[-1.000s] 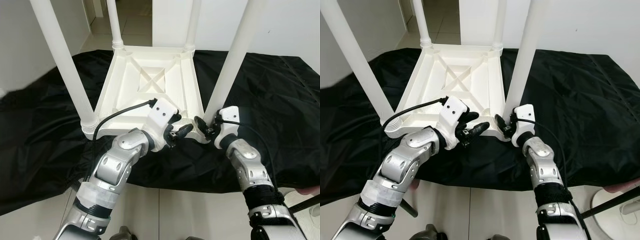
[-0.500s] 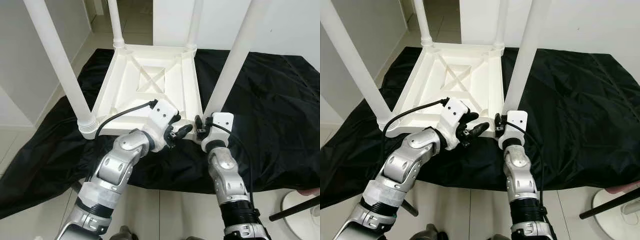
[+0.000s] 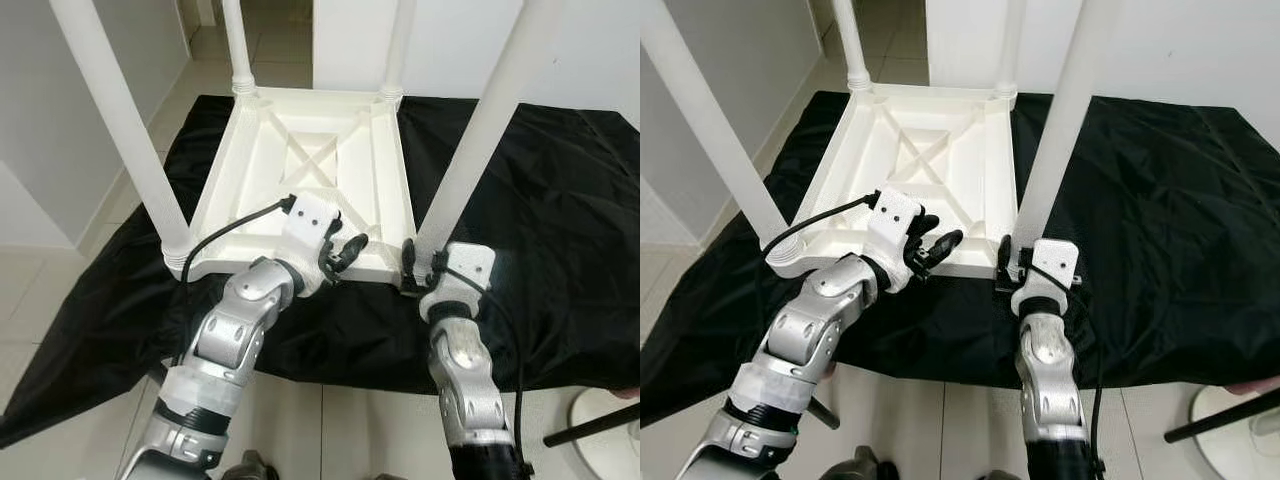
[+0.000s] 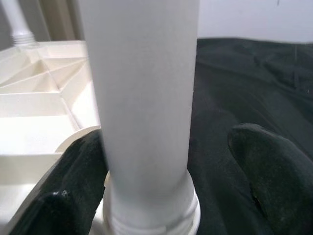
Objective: Building children table
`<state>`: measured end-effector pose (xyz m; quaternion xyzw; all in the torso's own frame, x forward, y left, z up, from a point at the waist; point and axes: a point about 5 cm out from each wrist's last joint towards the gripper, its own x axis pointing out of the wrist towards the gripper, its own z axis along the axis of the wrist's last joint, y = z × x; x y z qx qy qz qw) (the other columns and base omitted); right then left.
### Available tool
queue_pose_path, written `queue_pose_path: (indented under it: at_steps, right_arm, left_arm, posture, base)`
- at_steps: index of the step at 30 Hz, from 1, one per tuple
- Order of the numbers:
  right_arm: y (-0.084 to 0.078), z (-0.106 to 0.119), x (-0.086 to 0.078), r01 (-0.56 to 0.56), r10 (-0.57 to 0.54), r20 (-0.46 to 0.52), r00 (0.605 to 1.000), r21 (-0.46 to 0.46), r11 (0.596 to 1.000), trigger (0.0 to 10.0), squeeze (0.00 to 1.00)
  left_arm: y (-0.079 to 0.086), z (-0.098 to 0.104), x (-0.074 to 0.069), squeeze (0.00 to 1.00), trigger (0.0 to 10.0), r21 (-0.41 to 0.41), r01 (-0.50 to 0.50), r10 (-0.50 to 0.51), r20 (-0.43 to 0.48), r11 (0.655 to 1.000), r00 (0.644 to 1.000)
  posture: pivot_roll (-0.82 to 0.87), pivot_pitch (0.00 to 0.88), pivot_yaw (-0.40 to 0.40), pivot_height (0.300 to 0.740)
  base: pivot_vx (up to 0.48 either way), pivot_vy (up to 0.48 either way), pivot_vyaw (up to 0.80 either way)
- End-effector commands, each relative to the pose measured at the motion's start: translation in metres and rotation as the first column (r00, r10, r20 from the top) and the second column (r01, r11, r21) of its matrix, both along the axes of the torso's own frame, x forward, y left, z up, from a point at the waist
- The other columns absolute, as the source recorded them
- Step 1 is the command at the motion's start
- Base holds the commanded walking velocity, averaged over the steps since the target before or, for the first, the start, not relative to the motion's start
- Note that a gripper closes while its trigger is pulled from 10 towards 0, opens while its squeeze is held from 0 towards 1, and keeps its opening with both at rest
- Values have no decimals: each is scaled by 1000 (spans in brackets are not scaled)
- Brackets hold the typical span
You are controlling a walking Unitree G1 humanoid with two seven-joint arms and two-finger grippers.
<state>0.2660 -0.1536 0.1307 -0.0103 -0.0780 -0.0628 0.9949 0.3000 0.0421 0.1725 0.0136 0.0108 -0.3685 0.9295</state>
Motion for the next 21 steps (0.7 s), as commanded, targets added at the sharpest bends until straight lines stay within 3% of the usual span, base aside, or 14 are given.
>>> queue_pose_path:
  at_steps: [1,9,10,11,12,13,18,19,21]
  right_arm:
    - [0,4,-5,-10,10,30,999,-14,1000,10000,0]
    - [8,-4,-29,-109,111,33,993,-41,993,9843,0]
    - [9,-5,-33,-125,126,26,992,-38,991,7451,0]
    - [9,-6,-35,-141,142,19,990,-43,989,2510,0]
    - [9,-6,-35,-141,142,19,990,-43,989,2510,0]
    - [10,-7,-36,-158,159,14,987,-39,987,0,0]
    - [16,-10,-37,-261,261,-3,965,6,965,0,0]
    - [19,-9,-36,-307,308,-4,951,31,951,10000,0]
    - [23,-9,-34,-364,366,-2,931,92,927,10000,0]
  left_arm:
    - [5,-1,1,0,10000,9,-33,33,6,999,999]
    - [14,2,8,0,10000,3,-75,75,17,997,997]
    - [16,3,10,0,10000,1,-90,90,20,996,996]
    - [18,4,12,0,10000,-3,-103,103,21,995,995]
    - [18,4,12,0,10000,-3,-103,103,21,995,995]
    - [19,5,14,0,10000,-13,-115,115,20,993,993]
    - [19,12,15,0,10000,-53,-113,114,20,992,993]
    - [18,14,14,0,10000,-58,-103,105,22,993,994]
    - [15,15,12,0,10000,-56,-79,81,24,995,996]
  posture:
    - [-31,7,45,740]
    - [-33,18,37,740]
    - [-36,18,38,740]
    - [-44,20,41,740]
    - [-44,20,41,740]
    - [-44,20,41,740]
    - [-48,19,41,740]
    - [-48,19,41,740]
    - [-45,18,43,740]
  base:
    - [0,0,0]
    - [0,0,0]
    - [0,0,0]
    - [0,0,0]
    - [0,0,0]
    - [0,0,0]
    - [0,0,0]
    - [0,0,0]
    - [0,0,0]
